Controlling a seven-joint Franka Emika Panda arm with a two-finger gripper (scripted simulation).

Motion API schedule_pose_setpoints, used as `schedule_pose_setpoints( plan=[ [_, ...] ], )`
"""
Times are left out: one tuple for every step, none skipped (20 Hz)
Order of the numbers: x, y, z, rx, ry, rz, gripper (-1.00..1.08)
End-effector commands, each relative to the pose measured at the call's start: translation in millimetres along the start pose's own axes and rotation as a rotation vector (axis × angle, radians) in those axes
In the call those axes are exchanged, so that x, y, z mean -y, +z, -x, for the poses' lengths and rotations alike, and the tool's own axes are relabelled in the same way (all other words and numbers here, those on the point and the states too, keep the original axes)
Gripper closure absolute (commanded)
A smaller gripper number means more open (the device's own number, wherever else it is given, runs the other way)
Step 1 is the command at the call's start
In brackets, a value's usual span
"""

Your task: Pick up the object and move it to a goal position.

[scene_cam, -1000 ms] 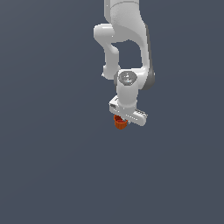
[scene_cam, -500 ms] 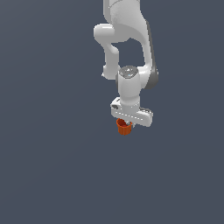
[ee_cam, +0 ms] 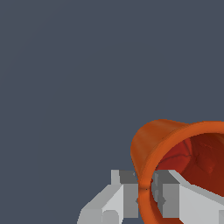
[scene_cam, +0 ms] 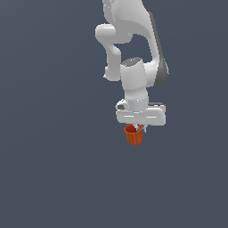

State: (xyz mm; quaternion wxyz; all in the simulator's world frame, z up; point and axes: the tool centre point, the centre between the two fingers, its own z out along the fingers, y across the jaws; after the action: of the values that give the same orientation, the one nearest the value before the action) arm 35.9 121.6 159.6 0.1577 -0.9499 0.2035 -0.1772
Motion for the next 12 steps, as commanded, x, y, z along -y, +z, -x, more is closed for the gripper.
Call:
schedule_pose_setpoints(
  plan=[
    [14, -10, -11, -0.044, -0.024, -0.046, 1.08],
    [19, -13, -14, -0.058, -0.032, -0.062, 1.08],
    [23, -16, -17, -0.072, -0.040, -0.078, 1.08],
    [27, -20, -20, -0.085, -0.047, -0.092, 1.08],
    [31, -23, -23, -0.097, -0.055, -0.106, 1.08],
    [35, -26, -25, -0.108, -0.061, -0.119, 1.08],
    [38, -29, -27, -0.119, -0.068, -0.131, 1.08],
    [42, -32, -29, -0.130, -0.074, -0.144, 1.08],
    [45, -35, -31, -0.140, -0.080, -0.155, 1.08],
    [48, -38, -33, -0.150, -0.085, -0.167, 1.08],
    [51, -41, -35, -0.159, -0.091, -0.178, 1.08],
    [54, -44, -36, -0.169, -0.096, -0.188, 1.08]
  ],
)
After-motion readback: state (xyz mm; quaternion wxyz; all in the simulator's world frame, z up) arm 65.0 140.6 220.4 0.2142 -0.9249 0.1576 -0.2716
